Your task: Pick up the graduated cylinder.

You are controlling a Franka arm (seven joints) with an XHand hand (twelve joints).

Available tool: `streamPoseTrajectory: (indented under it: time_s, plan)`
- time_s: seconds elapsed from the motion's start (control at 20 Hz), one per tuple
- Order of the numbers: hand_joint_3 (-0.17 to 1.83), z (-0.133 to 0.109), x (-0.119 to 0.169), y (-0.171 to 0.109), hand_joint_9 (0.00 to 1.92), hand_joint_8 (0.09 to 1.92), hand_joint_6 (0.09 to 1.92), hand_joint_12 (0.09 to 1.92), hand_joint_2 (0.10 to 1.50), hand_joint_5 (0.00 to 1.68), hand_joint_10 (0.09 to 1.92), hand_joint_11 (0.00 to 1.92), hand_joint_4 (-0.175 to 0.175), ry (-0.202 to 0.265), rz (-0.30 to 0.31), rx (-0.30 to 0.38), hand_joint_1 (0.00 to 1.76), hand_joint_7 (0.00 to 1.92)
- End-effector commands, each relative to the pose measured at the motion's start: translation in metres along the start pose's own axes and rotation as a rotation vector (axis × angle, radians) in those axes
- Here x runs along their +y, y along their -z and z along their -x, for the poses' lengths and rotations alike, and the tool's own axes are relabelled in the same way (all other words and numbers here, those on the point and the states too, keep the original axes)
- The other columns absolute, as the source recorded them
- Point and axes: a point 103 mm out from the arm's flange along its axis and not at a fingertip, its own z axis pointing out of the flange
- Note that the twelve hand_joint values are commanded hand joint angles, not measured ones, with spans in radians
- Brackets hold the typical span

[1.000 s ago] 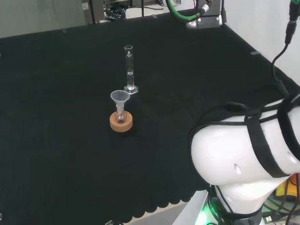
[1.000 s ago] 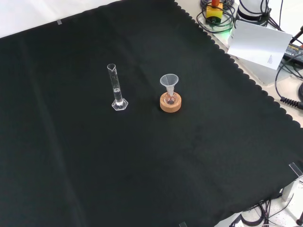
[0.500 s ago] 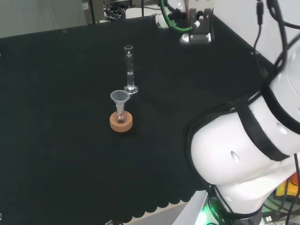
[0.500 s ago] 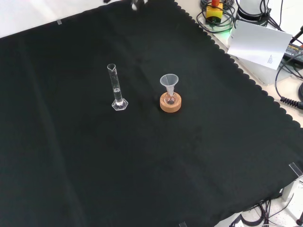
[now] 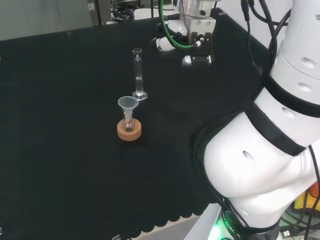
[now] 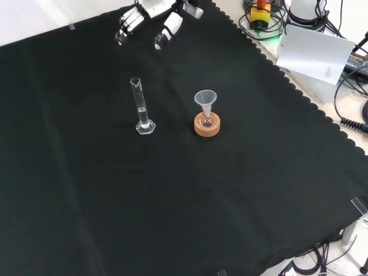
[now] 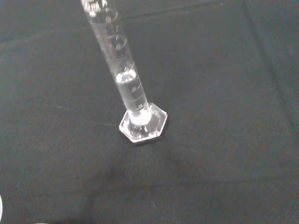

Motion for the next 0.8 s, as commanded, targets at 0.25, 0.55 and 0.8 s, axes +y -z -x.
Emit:
streamPoseTrajectory:
  time_s: [0.25, 0.55, 0.8]
  plan:
    - [-0.13, -0.011, 0.051, -0.044, 0.38, 0.59, 0.09, 1.37, 1.24, 0.21, 0.64, 0.21, -0.018, 0.027, 0.043, 0.277, 0.43, 0.15]
    - [-0.17, -0.007, 0.057, -0.066, 0.41, 0.61, 0.09, 1.36, 1.18, 0.25, 0.63, 0.25, -0.024, 0.030, 0.047, 0.415, 0.60, 0.20]
    - [-0.17, -0.002, 0.057, -0.075, 0.43, 0.62, 0.09, 1.35, 1.12, 0.28, 0.62, 0.24, -0.023, 0.077, 0.065, 0.530, 0.71, 0.23]
